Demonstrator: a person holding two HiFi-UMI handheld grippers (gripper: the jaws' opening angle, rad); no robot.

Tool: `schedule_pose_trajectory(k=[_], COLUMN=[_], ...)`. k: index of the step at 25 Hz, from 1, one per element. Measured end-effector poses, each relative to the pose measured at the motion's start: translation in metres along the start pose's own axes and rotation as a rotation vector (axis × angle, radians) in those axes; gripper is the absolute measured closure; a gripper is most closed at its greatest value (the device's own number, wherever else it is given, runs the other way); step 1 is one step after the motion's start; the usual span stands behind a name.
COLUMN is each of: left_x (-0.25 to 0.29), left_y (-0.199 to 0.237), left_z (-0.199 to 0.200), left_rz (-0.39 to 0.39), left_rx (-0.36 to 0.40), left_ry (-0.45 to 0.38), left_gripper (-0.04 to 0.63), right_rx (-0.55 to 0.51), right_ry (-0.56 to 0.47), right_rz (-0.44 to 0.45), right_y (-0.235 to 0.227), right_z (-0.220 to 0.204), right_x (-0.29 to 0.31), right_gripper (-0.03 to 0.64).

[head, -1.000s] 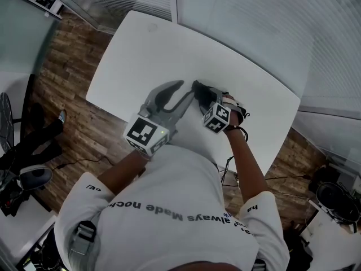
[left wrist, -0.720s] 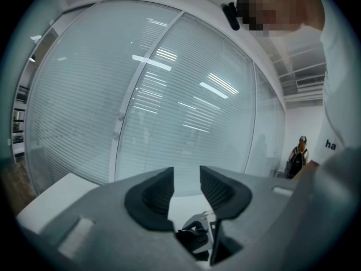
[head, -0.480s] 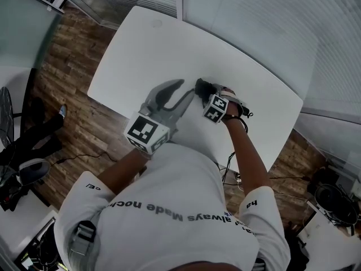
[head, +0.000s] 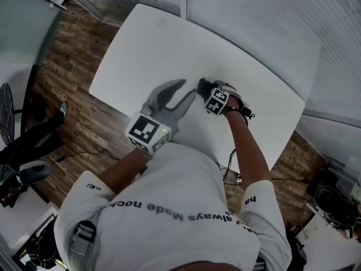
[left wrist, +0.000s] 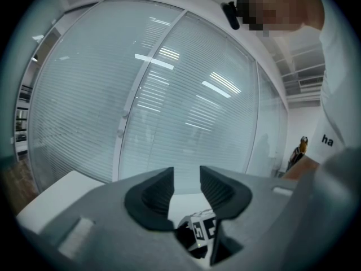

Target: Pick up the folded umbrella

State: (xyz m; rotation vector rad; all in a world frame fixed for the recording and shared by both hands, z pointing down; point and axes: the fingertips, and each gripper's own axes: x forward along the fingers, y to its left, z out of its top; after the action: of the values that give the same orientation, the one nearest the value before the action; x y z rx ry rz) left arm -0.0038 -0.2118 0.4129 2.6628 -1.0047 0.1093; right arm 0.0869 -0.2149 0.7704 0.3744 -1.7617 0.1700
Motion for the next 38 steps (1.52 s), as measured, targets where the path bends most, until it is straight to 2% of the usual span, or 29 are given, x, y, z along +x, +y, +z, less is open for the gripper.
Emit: schedule_pose_trajectory(k=[11,17,20,27,38], left_x=[-0.012,-0.018,-0.017,-0.016,-0.017], left_y=[0.012,0.012,0.009,-0.002,-0.013], left_z=[-0.003,-0.009,-0.009,-0.003,0.001], left_rz=[0.042,0.047,0.045,0.035,0.017], left_rx=[-0.01,-0.011,-0.006,0.007,0.015], left_ry=[0.007,0.006,0.011,-0.001,-0.01], left_gripper=[0.448,0.448,0.448,0.449,0.449], right_rx=[0.023,-0.002,-0.028,-0.021,0.18], right_ry=[0.024,-0.001,-0.005,-0.047,-0.242], right_rz=[0.102,0.143,0.135,0.082,-0.015], right_y=[0.006,0.018,0.022,0.022,0.003], right_z=[0.0,0.003,0.004,0.001,0.009], right_x=[0.018,0.022,0.019,0.01,-0.046], right_gripper=[0.255,0.324,0.353,0.373,0.376])
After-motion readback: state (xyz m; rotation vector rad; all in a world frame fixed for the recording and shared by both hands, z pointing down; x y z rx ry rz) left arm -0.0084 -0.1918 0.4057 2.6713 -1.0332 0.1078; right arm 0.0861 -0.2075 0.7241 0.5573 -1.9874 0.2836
